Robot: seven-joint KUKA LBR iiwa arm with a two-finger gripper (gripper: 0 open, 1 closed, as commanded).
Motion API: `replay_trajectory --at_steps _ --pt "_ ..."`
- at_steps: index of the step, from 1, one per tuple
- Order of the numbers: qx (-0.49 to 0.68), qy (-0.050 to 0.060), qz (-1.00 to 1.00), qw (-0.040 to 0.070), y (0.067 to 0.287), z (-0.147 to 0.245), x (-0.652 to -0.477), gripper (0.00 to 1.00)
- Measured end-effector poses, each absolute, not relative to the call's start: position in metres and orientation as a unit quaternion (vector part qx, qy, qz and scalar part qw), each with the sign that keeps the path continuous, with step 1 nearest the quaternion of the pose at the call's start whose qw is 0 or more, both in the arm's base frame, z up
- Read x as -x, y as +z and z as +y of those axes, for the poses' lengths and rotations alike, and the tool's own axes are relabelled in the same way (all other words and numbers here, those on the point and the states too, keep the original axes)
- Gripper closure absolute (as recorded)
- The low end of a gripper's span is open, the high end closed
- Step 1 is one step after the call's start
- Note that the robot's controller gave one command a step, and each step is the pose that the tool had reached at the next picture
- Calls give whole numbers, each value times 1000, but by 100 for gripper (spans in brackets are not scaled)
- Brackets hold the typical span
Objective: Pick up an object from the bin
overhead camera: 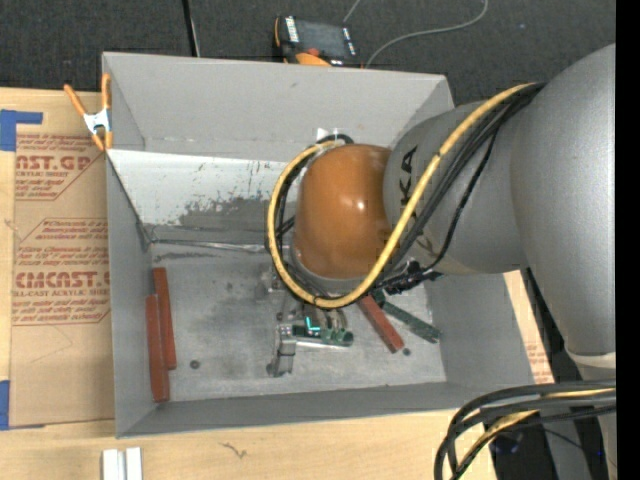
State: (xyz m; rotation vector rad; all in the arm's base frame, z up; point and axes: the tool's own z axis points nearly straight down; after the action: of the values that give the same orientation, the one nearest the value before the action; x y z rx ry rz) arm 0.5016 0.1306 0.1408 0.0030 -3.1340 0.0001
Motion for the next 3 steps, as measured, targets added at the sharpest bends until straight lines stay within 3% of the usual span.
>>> replay_trajectory --at_steps 1,2,3 --pt "-112 1 -994 2 71 89 -515 0" --pt "-126 0 -992 1 69 38 -511 0" --pt "-127 -1 -992 0 70 41 -511 100"
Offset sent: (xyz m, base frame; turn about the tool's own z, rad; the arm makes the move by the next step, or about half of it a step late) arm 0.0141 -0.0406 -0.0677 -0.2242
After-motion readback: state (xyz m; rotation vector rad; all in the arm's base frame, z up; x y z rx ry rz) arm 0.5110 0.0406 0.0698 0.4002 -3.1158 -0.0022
